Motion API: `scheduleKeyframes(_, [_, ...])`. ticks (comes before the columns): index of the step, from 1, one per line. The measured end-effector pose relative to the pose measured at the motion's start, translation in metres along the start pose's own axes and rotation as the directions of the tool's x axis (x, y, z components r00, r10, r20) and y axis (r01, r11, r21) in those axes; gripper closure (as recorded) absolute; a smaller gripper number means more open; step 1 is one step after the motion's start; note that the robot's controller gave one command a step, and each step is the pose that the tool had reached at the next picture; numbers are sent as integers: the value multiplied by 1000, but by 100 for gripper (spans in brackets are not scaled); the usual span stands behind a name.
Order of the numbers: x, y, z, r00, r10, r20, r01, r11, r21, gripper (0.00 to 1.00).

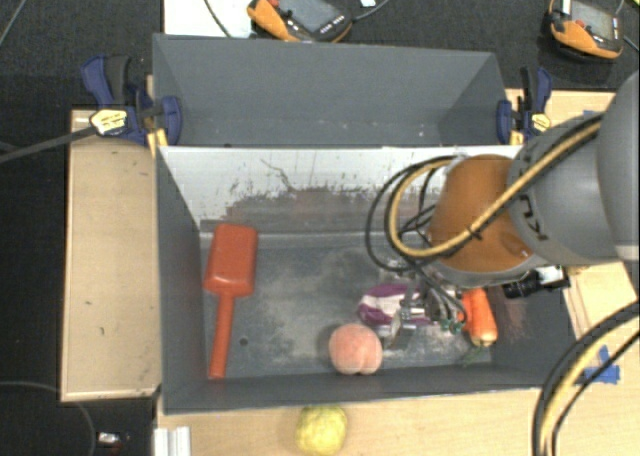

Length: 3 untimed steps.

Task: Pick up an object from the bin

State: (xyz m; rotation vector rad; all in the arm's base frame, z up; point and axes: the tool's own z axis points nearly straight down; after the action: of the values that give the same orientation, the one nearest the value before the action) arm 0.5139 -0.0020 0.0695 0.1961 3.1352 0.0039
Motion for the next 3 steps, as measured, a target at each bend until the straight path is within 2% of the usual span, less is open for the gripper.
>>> scheduleKeyframes(1, [-11, 11, -55, 1000, -6, 15, 5, 1000, 4, 0])
scheduleKeyframes(2, [-16, -18, -31, 999, 47, -3, -47, 999, 4, 0])
scheduleKeyframes(3, [-10, -25, 0, 988, 156, 11, -156, 988, 2, 0])
